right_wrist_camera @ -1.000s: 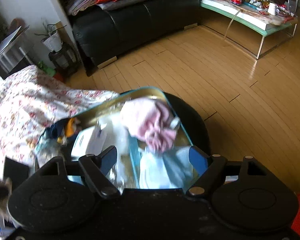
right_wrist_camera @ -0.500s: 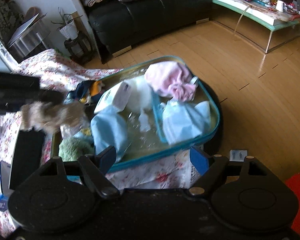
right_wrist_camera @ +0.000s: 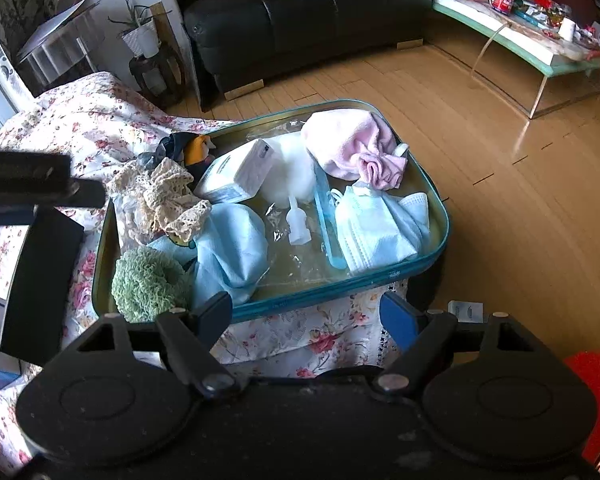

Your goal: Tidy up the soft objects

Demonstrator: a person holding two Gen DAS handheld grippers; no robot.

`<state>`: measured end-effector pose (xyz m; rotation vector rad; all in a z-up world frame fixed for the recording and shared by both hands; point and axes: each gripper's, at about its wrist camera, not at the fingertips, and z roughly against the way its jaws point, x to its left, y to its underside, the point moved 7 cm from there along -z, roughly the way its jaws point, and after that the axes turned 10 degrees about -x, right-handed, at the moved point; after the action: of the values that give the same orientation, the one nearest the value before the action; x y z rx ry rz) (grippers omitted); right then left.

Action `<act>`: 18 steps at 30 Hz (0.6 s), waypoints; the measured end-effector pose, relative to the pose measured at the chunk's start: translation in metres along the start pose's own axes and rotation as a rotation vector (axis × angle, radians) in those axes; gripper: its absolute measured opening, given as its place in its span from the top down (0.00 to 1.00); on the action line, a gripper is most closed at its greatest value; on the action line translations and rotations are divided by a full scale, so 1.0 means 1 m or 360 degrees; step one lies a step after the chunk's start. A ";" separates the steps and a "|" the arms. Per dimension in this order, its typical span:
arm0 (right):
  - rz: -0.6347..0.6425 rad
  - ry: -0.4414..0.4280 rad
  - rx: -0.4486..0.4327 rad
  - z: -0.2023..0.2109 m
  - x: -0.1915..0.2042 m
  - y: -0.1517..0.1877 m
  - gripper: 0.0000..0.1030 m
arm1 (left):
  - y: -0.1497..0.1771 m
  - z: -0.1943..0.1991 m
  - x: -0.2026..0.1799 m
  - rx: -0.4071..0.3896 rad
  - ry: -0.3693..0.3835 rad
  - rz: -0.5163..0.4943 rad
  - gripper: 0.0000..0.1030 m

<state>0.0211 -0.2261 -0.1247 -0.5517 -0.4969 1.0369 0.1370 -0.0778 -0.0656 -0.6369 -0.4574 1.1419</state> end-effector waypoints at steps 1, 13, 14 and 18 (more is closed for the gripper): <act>0.0011 0.0005 -0.0003 0.001 0.001 -0.001 0.21 | 0.003 0.003 0.002 -0.0007 -0.0013 -0.0001 0.18; 0.0125 0.0012 -0.0036 0.011 0.029 -0.012 0.15 | 0.039 0.036 0.045 -0.0039 -0.0166 0.0118 0.13; 0.0142 0.0008 -0.0037 0.012 0.034 -0.013 0.15 | 0.042 0.038 0.050 -0.0038 -0.0177 0.0133 0.13; 0.0196 0.0000 -0.0037 0.014 0.051 -0.012 0.15 | 0.052 0.044 0.068 -0.0032 -0.0213 0.0198 0.13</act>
<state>0.0420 -0.1823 -0.1004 -0.6086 -0.4799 1.1493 0.0976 0.0105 -0.0671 -0.6155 -0.5501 1.3045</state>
